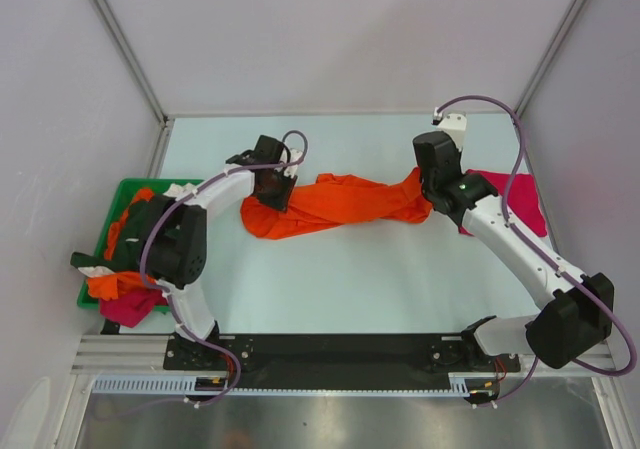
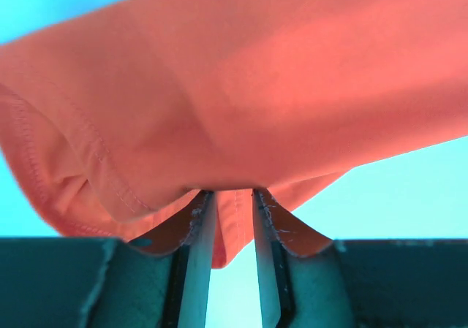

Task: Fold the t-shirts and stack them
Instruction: Flatten out the tshirt

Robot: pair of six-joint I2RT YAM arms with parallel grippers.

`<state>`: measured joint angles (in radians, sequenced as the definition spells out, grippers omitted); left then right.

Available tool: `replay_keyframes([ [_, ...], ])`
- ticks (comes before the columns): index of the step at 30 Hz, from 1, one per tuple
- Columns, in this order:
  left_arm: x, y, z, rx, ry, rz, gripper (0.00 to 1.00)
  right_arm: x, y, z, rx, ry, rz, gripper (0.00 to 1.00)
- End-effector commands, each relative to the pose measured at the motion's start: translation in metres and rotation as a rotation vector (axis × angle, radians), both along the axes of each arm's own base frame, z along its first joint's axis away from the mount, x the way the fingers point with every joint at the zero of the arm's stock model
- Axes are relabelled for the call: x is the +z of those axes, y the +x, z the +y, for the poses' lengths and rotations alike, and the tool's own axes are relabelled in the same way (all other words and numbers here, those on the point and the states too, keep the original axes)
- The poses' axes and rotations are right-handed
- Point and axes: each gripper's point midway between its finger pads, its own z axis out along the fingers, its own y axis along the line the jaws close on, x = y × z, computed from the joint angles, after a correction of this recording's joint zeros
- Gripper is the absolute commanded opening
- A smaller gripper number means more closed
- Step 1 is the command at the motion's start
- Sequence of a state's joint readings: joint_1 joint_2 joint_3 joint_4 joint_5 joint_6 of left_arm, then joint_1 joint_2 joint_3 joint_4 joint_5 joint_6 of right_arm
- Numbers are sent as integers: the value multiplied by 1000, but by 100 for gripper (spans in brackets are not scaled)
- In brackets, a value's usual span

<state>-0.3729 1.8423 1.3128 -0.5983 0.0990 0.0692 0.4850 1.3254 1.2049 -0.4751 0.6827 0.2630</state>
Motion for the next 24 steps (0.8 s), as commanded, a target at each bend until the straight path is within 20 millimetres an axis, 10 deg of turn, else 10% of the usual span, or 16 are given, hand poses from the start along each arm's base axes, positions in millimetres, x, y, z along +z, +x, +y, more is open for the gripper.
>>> replay_keyframes([
  [1,16,1,2,10,-6,-32,29,12,1,5,-5,42,-53,0],
  [9,-12,-9,3,11,3,43,40,10,-4,5,-1,34,-49,0],
  [24,15,-24,-8,-14,-76,48,42,3,-3,2,-5,35,-36,0],
])
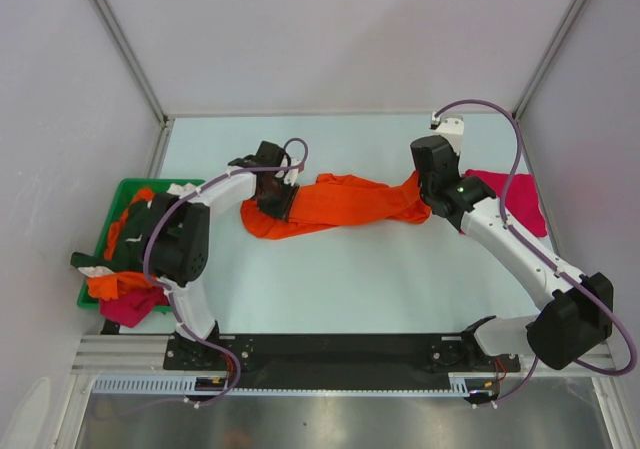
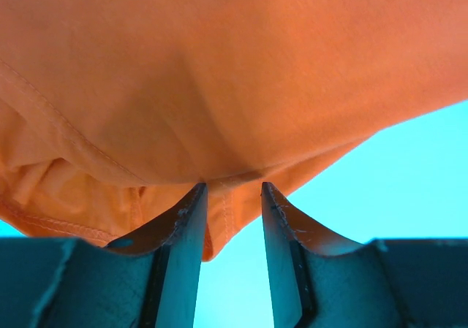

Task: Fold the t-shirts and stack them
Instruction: Flatten out the tshirt

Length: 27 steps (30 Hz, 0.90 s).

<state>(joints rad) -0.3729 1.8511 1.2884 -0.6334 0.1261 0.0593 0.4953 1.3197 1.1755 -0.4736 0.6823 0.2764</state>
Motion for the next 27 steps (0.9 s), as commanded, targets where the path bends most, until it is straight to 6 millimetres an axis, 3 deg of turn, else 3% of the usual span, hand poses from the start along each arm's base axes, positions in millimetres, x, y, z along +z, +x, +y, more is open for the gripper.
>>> replay_keyframes([
  [1,27,-11,-10,-15,-82,-18,42,13,2,-1,-11,35,-54,0],
  [6,13,-19,-7,-10,-57,16,43,8,2,2,-10,44,-45,0],
  [16,-8,-2,-5,11,-11,21,44,9,5,7,-3,34,-44,0],
  [27,13,23,-3,61,-1,-88,44,7,7,6,-5,26,-37,0],
])
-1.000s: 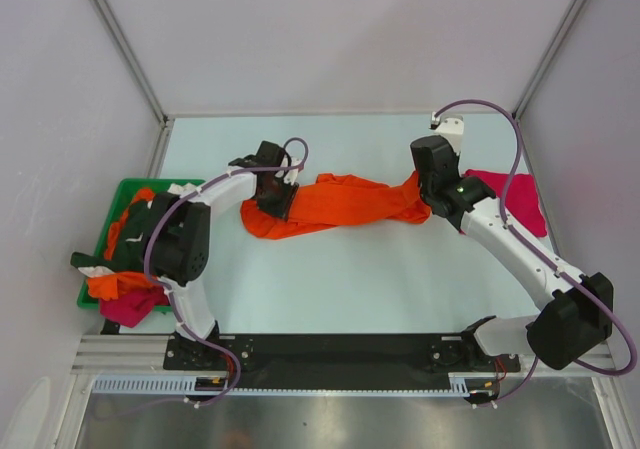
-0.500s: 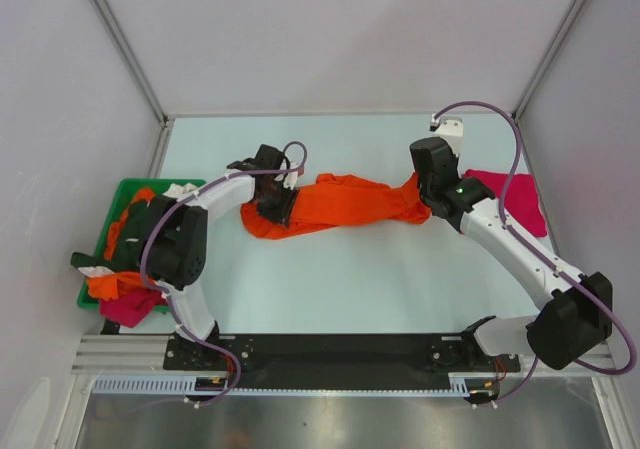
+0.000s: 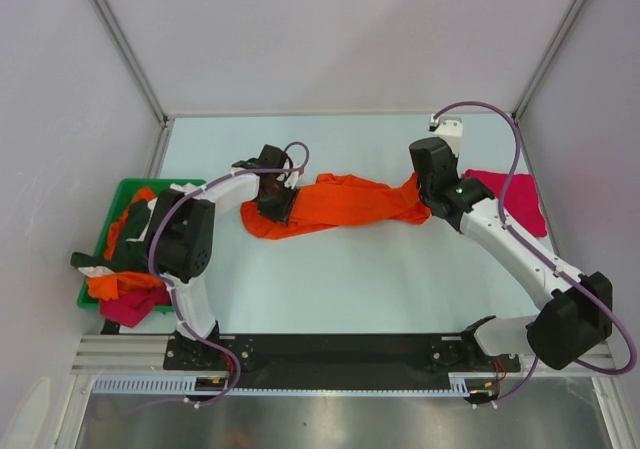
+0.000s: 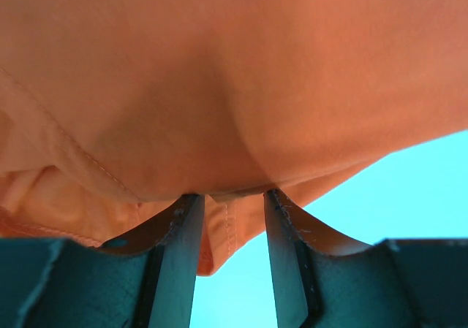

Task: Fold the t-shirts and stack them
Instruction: Flatten out the tshirt

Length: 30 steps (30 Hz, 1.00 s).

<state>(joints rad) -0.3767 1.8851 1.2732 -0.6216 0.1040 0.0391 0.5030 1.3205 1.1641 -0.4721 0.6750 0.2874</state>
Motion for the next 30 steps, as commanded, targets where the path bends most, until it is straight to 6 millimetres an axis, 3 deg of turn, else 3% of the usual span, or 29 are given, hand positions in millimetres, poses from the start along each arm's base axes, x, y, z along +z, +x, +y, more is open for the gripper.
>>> replay_keyframes([
  [1,32,29,-6,41,-24,-131,44,11,8,1,-15,19,-44,0],
  [12,11,30,-6,46,-4,-95,43,6,7,-1,-16,15,-35,0],
  [18,3,28,-4,47,8,-75,27,3,7,-2,-19,23,-30,0],
  [19,5,29,-4,47,9,-82,12,3,8,-2,-19,23,-31,0],
  [21,6,30,-1,55,22,-97,0,2,9,0,-16,27,-30,0],
  [28,13,28,2,59,33,-139,0,-1,12,4,-9,34,-27,0],
  [30,25,31,10,74,73,-194,0,2,12,5,-7,35,-31,0],
])
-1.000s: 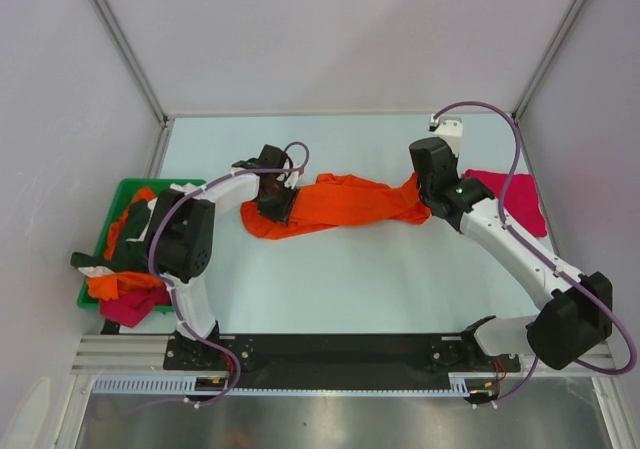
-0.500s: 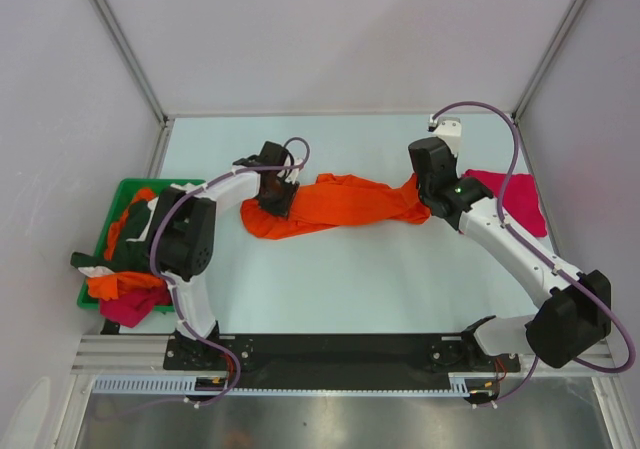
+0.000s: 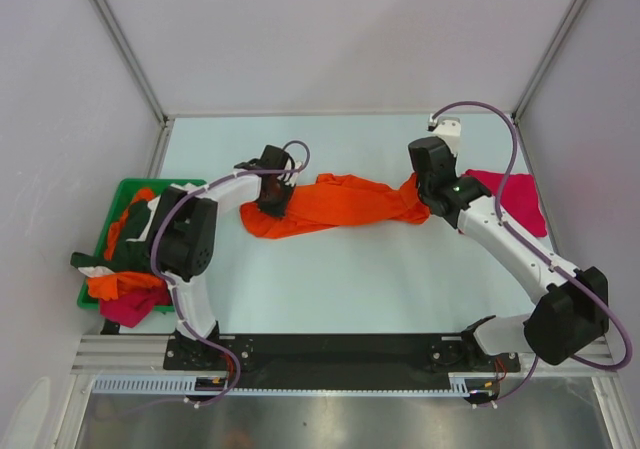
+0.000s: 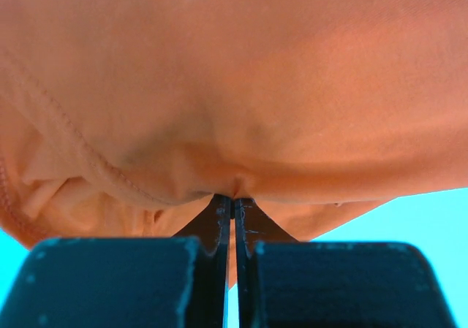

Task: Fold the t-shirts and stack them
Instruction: Flatten out the tshirt

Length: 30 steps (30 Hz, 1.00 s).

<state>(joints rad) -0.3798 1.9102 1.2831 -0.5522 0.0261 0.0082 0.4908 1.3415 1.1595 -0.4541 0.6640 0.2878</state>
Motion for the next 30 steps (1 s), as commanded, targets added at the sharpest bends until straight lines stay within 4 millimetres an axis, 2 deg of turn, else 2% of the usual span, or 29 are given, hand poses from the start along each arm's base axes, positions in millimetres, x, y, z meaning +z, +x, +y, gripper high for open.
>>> replay_keyframes([
  [1,36,11,10,24,60,-153,0,10,7,6,-3,30,-45,0],
  [2,46,12,12,33,61,-188,0,13,7,5,-4,25,-51,0],
  [3,72,15,14,46,48,-255,0,18,7,3,-11,20,-60,0],
  [5,108,20,22,70,51,-351,0,32,4,-2,-14,15,-93,0],
  [6,143,19,25,81,20,-434,0,41,4,-4,-17,15,-112,0],
  [9,202,16,32,99,-27,-559,0,66,-2,-15,-34,8,-162,0],
  [10,225,11,37,109,-45,-604,0,80,-2,-18,-39,17,-190,0],
  [14,285,-3,57,131,-95,-689,0,122,-13,-35,-69,17,-273,0],
  [15,294,-5,65,140,-97,-708,0,127,-15,-37,-68,7,-282,0],
  [16,312,-14,68,133,-112,-753,0,136,-18,-40,-72,11,-302,0],
  [19,345,-33,73,87,-125,-847,0,154,-33,-46,-69,13,-344,0],
  [20,365,-47,76,65,-134,-908,0,160,-37,-47,-67,13,-360,0],
  [22,383,-60,79,42,-133,-964,0,177,-51,-55,-74,-8,-402,0],
  [23,398,-72,84,43,-141,-1013,0,185,-57,-55,-74,-13,-420,0],
  [25,409,-85,86,34,-149,-1042,0,200,-68,-60,-68,-29,-447,0],
  [26,421,-95,89,38,-160,-1074,0,211,-74,-61,-70,-25,-467,0],
  [30,433,-114,93,49,-183,-1087,0,239,-88,-64,-50,-21,-514,0],
])
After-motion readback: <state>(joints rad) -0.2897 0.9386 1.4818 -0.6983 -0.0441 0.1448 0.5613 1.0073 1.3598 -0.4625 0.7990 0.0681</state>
